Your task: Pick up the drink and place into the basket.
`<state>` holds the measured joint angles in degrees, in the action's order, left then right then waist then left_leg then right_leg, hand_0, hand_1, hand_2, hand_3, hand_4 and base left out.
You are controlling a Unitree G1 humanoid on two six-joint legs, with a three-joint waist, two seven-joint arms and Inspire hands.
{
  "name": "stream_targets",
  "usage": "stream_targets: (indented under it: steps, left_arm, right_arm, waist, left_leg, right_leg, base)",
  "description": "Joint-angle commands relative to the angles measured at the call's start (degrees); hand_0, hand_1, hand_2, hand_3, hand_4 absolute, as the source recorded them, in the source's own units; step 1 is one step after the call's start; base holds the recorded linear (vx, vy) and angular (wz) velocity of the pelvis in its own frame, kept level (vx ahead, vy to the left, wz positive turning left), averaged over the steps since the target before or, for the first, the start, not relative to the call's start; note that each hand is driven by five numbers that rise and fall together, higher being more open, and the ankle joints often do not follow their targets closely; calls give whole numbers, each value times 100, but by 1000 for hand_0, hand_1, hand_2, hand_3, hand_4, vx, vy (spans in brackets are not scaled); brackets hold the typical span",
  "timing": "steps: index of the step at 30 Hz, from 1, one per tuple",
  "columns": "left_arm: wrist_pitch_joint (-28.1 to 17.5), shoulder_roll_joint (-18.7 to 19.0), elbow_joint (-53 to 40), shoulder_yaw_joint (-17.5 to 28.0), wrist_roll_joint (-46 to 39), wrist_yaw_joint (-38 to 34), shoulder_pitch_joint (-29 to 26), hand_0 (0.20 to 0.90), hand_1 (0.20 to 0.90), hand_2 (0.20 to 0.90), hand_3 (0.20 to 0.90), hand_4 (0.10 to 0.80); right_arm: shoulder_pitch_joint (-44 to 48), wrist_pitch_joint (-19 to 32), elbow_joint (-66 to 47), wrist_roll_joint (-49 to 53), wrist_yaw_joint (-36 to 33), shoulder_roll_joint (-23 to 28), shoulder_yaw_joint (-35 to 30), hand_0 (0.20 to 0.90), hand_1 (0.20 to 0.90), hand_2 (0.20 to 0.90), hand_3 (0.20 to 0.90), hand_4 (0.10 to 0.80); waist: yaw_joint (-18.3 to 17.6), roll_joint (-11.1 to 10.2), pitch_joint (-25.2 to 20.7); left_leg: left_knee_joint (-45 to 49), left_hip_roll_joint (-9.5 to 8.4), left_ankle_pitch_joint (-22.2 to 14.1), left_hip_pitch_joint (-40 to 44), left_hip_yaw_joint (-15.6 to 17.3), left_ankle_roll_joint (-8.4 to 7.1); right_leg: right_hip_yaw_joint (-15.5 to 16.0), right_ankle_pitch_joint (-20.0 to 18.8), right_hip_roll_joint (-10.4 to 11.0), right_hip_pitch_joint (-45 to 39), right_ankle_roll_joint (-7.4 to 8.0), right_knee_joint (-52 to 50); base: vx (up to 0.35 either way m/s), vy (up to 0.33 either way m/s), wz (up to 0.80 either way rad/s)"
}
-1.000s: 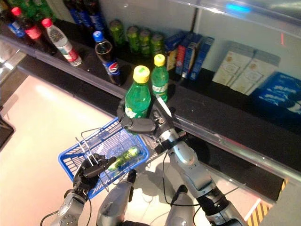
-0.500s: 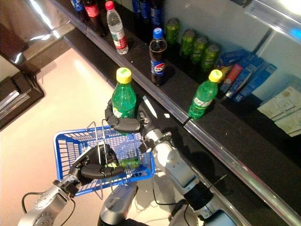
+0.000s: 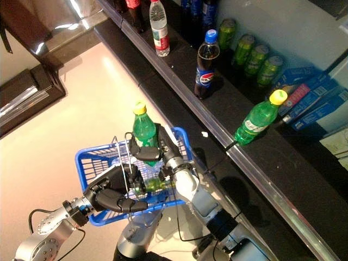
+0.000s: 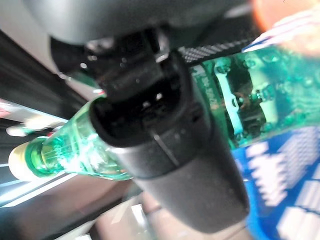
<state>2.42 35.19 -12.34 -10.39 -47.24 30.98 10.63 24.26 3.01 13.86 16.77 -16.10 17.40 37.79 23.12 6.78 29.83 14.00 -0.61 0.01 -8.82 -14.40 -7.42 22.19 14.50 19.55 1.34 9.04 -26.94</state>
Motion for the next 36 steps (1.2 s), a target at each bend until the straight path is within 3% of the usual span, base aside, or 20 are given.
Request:
stream_targets:
  steps: [1,8,10,17,29,33,36]
  left_arm:
    - [-1147,-62,-1685,302,-745,938,-617,300,300,300,200,100]
    - [-1126,-108,-1649,463,-928,1115,-601,300,300,300,200,100]
    - [-1090,-172,-1663,483,-1005,1182,-616,300,300,300,200,100]
    - [-910,-388,-1823,352,-1074,1507,-790,300,300,300,200,100]
    - [-678,-419,-1703,253,-969,1649,-1138,300,300,300,200,100]
    - [-627,-412,-1654,296,-988,1694,-1176,300,300,300,200,100]
    - [-575,-390,-1695,312,-972,1678,-1194,300,300,300,200,100]
  right_arm:
    - [477,721,-162,-331,-354,-689,40,300,300,300,200,100]
    - [247,982,581,-293,-804,-874,-237,300,300,300,200,100]
    - [57,1169,834,168,-865,-980,-340,300,300,300,200,100]
    - [-196,1362,1479,1036,-405,-1366,-356,300,300,300,200,100]
    - [576,503,2113,244,-98,-1579,94,300,300,300,200,100]
    - [763,-121,2645,-551,-73,-1483,251,300,300,300,200,100]
    - [929,-897,2889,-1360,-271,-1353,439,300,300,300,200,100]
  waist:
    - [1,-156,-827]
    - [82,-151,-689]
    - [68,-142,-648]
    - [37,-70,-482]
    - [158,-13,-352]
    - [206,9,-322]
    - [253,3,-269]
  left_leg:
    - [797,-225,91,-630,83,321]
    - [814,-216,42,-697,39,323]
    - [797,-210,1,-708,41,340]
    - [759,-197,-18,-747,50,353]
    - [657,-249,12,-757,-16,376]
    - [649,-268,30,-783,-27,376]
    - [643,-296,43,-810,-47,411]
  right_leg:
    - [21,-895,-312,-560,-522,1066]
    - [69,-874,-323,-531,-524,1036]
    - [61,-877,-322,-479,-524,1014]
    - [45,-916,-322,-363,-533,990]
    - [69,-964,-268,-224,-519,917]
    - [81,-980,-236,-168,-499,880]
    - [92,-1007,-225,-129,-485,872]
  base:
    - [-11,-52,13]
    - [-21,-54,5]
    - [-26,-40,1]
    - [-38,-26,2]
    - [1,1,2]
    - [8,5,4]
    - [-1,-20,2]
